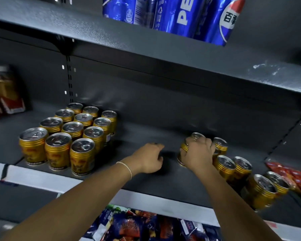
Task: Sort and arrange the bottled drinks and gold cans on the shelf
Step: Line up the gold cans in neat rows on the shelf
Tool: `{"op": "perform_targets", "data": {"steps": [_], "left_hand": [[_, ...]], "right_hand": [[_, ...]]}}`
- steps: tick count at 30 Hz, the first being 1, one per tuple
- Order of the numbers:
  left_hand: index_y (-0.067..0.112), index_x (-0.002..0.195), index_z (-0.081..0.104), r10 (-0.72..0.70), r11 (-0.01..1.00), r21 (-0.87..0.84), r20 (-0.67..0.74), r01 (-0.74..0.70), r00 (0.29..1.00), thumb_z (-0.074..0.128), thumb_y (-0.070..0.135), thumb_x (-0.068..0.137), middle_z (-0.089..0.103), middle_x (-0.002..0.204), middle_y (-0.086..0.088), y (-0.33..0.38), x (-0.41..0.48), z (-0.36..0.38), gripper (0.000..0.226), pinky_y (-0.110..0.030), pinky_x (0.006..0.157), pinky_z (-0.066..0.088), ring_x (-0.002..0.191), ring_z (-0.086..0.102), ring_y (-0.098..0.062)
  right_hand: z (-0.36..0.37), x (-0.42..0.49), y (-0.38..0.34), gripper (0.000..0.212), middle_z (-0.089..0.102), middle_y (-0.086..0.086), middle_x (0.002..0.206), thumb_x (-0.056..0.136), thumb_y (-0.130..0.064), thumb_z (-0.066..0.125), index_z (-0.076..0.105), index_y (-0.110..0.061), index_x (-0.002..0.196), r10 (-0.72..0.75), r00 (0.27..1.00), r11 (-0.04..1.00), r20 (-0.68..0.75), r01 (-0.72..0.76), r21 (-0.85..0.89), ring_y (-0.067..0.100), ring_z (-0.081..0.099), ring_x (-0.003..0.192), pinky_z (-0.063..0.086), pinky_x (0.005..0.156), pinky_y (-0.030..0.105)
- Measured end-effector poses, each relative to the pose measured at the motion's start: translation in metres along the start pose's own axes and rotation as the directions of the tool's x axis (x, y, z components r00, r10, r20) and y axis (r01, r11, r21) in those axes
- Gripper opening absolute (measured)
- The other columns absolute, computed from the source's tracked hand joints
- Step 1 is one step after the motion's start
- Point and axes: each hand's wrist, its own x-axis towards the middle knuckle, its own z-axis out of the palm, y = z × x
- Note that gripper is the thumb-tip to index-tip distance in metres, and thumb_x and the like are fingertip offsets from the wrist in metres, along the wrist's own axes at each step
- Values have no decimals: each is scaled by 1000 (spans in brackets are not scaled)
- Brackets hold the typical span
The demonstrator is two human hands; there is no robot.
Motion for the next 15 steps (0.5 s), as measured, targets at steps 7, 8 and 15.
{"op": "perform_targets", "data": {"steps": [7, 8, 15], "left_hand": [[11, 147, 36, -3, 999, -50, 37, 5, 999, 65, 27, 87, 43, 149, -7, -1, 9, -10, 69, -24, 108, 33, 136, 41, -24], [12, 150, 31, -3, 996, -87, 54, 8, 999, 70, 28, 85, 41, 151, -6, -4, 9, -14, 77, -23, 108, 33, 136, 41, -21], [31, 129, 40, 31, 879, -476, 33, -12, 999, 88, 19, 64, 64, 111, 10, -21, -7, -45, 82, -23, 87, 54, 99, 64, -6]], "right_hand": [[-12, -1, -7, 51, 61, 2, 117, 71, -19, 82, 64, -26, 118, -57, 997, 744, 52, 7, 668, 19, 59, 110, 50, 96, 34], [-14, -1, -9, 53, 64, 0, 115, 70, -13, 84, 64, -26, 118, -60, 994, 641, 88, -30, 767, 17, 62, 107, 53, 94, 36], [-38, 8, -46, 59, 68, 2, 115, 69, 2, 84, 63, -26, 116, -114, 982, 75, 150, -142, 987, 10, 65, 105, 52, 77, 20]]}}
